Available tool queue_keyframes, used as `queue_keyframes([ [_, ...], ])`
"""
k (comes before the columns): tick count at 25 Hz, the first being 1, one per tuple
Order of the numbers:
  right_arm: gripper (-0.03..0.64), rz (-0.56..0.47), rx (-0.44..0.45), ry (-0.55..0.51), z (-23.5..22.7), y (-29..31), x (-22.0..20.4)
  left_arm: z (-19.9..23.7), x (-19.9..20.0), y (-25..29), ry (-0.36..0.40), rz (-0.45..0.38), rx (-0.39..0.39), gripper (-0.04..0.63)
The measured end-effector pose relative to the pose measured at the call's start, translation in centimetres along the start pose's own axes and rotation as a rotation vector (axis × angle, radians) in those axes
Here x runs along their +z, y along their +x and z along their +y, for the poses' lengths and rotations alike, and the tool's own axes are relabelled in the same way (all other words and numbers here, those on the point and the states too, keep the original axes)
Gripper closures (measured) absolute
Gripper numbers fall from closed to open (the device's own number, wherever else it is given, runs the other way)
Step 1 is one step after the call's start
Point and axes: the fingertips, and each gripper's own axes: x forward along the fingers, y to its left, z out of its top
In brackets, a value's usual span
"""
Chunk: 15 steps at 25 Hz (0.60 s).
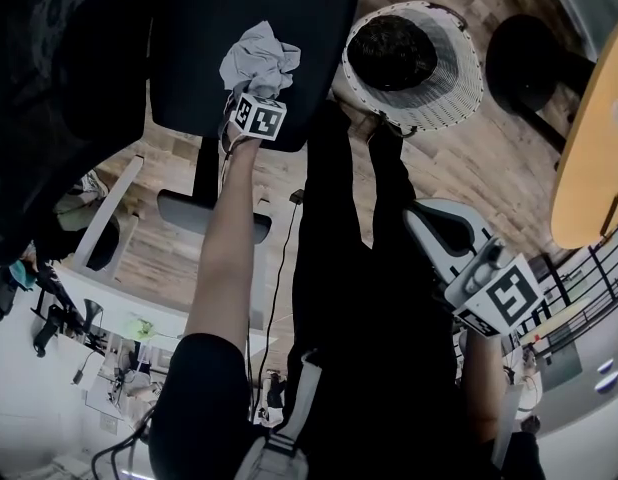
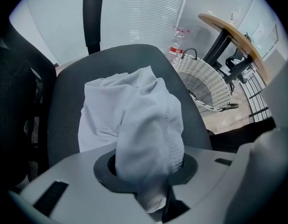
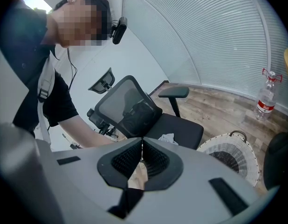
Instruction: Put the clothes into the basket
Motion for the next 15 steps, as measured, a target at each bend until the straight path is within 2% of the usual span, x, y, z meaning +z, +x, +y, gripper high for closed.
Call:
queue_keyframes([
  [15, 0.600, -0.080, -0.012, -0.061, 1.8, -1.7, 2.8, -0.3, 0.7, -4.0, -0.010, 0.054, -0.005, 0.454],
])
